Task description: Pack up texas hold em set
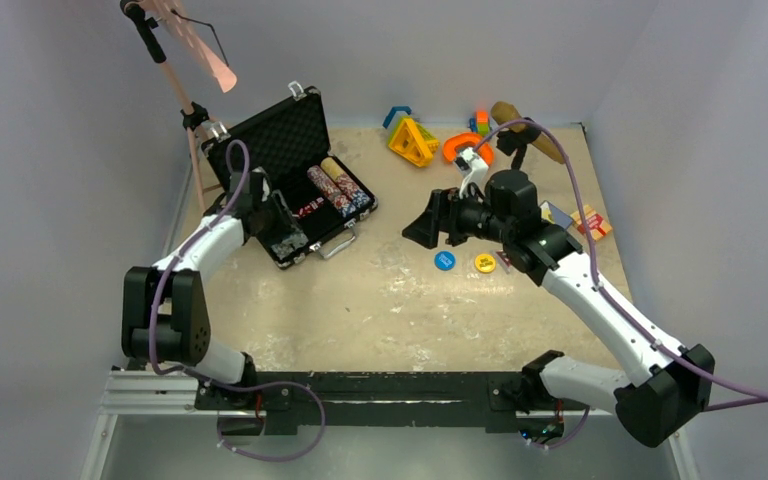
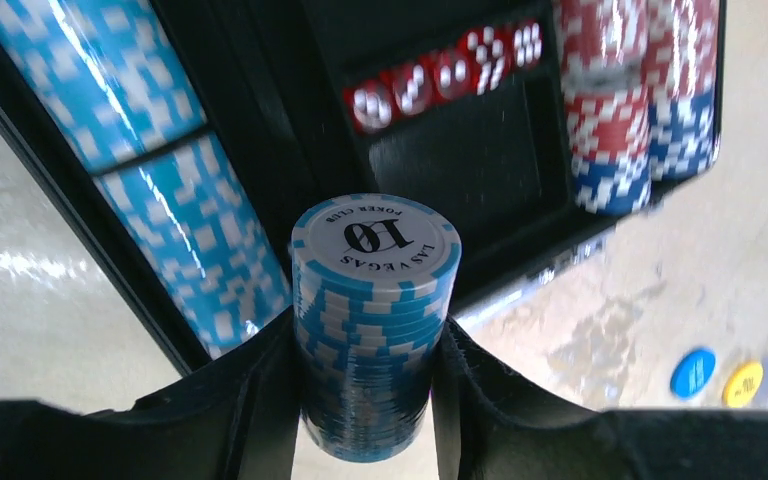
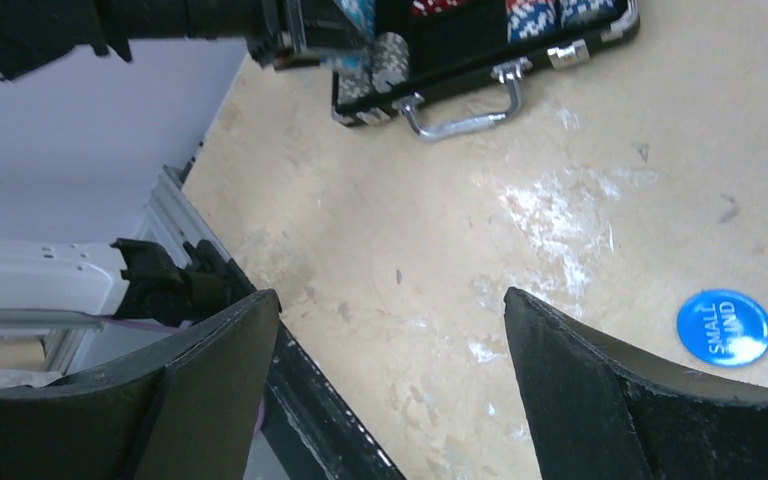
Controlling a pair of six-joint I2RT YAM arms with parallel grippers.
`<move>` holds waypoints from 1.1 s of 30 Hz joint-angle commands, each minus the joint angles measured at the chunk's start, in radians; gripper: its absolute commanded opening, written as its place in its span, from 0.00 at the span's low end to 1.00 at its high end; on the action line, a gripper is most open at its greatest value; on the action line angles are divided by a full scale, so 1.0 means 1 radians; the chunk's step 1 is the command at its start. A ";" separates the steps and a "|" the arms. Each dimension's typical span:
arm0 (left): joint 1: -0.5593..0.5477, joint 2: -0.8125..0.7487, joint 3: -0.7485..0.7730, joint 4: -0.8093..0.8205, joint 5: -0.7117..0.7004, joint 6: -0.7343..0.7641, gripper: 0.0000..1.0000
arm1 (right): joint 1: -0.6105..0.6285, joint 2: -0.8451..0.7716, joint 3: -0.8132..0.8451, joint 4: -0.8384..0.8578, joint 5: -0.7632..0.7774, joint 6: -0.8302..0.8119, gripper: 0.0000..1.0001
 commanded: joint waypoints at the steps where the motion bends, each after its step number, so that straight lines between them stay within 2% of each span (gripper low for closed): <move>1: 0.005 0.055 0.141 0.098 -0.168 -0.070 0.00 | 0.002 -0.047 -0.019 0.019 0.029 0.014 0.87; 7: 0.017 0.126 0.197 0.092 -0.320 -0.112 0.00 | 0.002 -0.110 -0.028 -0.040 0.088 0.000 0.86; 11: 0.028 0.158 0.201 0.087 -0.346 -0.142 0.00 | 0.001 -0.133 -0.034 -0.065 0.130 0.001 0.86; 23: 0.044 0.219 0.229 0.089 -0.312 -0.148 0.19 | 0.002 -0.113 -0.044 -0.045 0.123 0.028 0.86; 27: 0.054 0.235 0.236 0.087 -0.307 -0.147 0.21 | 0.002 -0.127 -0.051 -0.045 0.125 0.032 0.86; 33: 0.056 0.240 0.239 0.088 -0.300 -0.144 0.39 | 0.002 -0.136 -0.071 -0.039 0.120 0.040 0.85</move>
